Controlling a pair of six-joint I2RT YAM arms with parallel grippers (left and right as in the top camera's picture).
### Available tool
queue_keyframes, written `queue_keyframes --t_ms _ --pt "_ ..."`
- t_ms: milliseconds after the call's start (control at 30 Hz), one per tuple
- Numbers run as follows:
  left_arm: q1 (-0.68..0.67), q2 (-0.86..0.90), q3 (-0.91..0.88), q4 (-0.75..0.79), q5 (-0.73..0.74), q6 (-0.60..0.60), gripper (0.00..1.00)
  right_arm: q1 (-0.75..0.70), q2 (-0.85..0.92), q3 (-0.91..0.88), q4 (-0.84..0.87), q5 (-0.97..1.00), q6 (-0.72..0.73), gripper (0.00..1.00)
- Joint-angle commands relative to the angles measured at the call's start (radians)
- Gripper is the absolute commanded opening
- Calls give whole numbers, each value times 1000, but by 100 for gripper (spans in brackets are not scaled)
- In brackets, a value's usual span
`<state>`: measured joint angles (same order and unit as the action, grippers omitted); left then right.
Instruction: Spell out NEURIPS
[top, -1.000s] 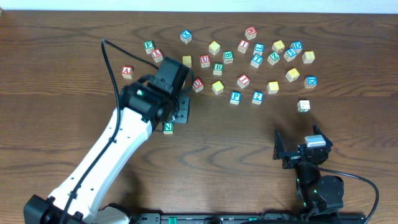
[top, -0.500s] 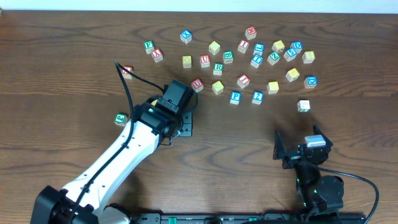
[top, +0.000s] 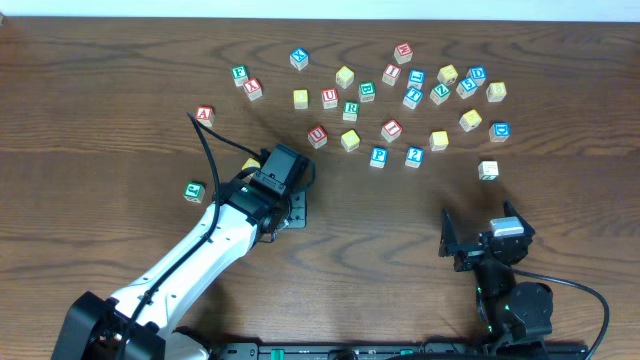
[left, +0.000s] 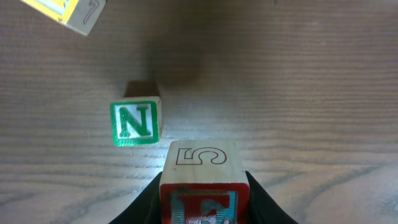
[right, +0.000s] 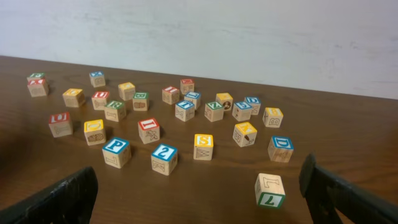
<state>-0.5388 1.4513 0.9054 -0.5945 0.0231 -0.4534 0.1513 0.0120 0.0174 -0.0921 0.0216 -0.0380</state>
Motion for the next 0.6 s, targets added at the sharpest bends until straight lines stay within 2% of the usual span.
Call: queue_keyframes --t_ms 0,100,567 --pt "-2 -6 -16 7 -29 -18 8 -10 -5 -3 -2 2 -12 99" --pt "-10 6 -18 12 -69 -31 8 -10 -5 -3 -2 2 -12 99" --pt "-12 95 -18 43 -57 -46 8 -10 -5 -3 -2 2 -12 99"
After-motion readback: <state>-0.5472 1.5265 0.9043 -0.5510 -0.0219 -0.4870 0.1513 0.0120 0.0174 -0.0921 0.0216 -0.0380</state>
